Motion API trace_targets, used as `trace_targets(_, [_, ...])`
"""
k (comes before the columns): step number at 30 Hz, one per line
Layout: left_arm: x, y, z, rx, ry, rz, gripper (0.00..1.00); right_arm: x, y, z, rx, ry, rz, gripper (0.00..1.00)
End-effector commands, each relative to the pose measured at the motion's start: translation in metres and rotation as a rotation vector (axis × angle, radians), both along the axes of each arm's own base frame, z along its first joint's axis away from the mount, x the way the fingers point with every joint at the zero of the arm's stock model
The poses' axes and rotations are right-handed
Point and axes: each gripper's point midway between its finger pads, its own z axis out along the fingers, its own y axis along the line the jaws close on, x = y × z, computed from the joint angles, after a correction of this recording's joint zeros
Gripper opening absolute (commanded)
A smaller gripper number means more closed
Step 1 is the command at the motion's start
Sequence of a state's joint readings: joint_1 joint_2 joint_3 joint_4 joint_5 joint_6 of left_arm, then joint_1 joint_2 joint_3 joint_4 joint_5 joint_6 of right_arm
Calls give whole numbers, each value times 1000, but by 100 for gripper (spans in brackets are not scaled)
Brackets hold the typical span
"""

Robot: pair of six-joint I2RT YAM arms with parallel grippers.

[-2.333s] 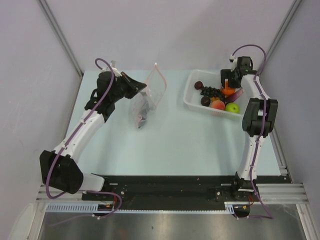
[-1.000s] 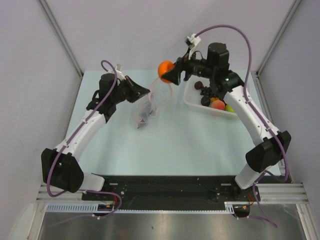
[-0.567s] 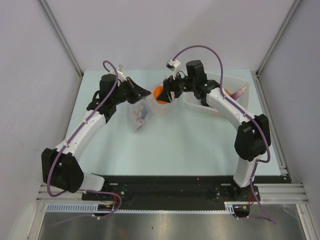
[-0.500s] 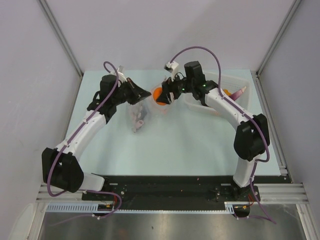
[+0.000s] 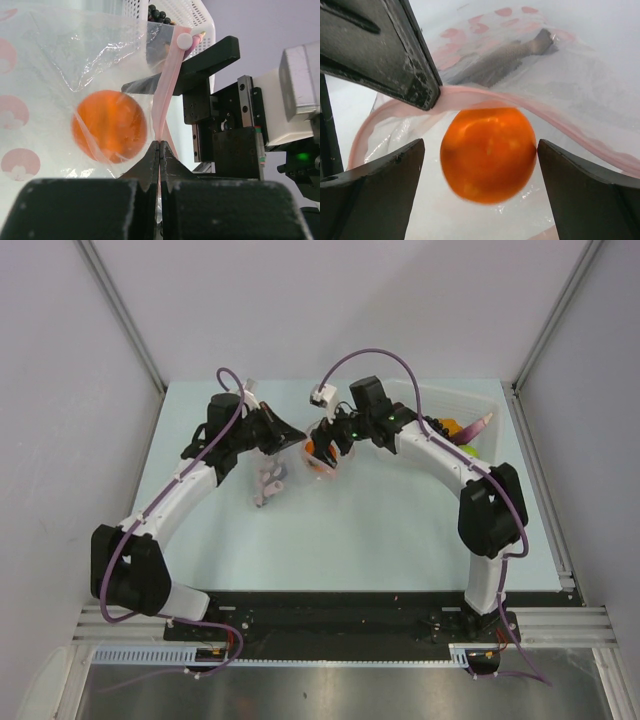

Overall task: Place the food in the zip-top bag and seal the zipper
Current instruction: Place the fake fruit in the zipper food storage bag, then pick up the fake vegetable from the bin.

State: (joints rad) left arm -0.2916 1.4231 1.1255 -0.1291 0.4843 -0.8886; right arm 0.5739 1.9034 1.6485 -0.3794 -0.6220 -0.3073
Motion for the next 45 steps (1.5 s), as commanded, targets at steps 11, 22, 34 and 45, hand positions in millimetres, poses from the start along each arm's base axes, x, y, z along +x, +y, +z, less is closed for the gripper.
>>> trace_targets(11, [3,-4,4,18,-60,-35,0,16,-114,125,119,-118,-235,100])
trace_targets(22, [4,-6,8,31,-75,-35,0,111,-343,72,5,26,-946,93])
trace_targets(34, [12,-3,-2,62,-52,-2,0,147,-456,0,-65,214,-1629,79])
trace_targets(45, [15,-1,-8,78,-34,7,0,166,-438,-46,-92,308,-1757,72])
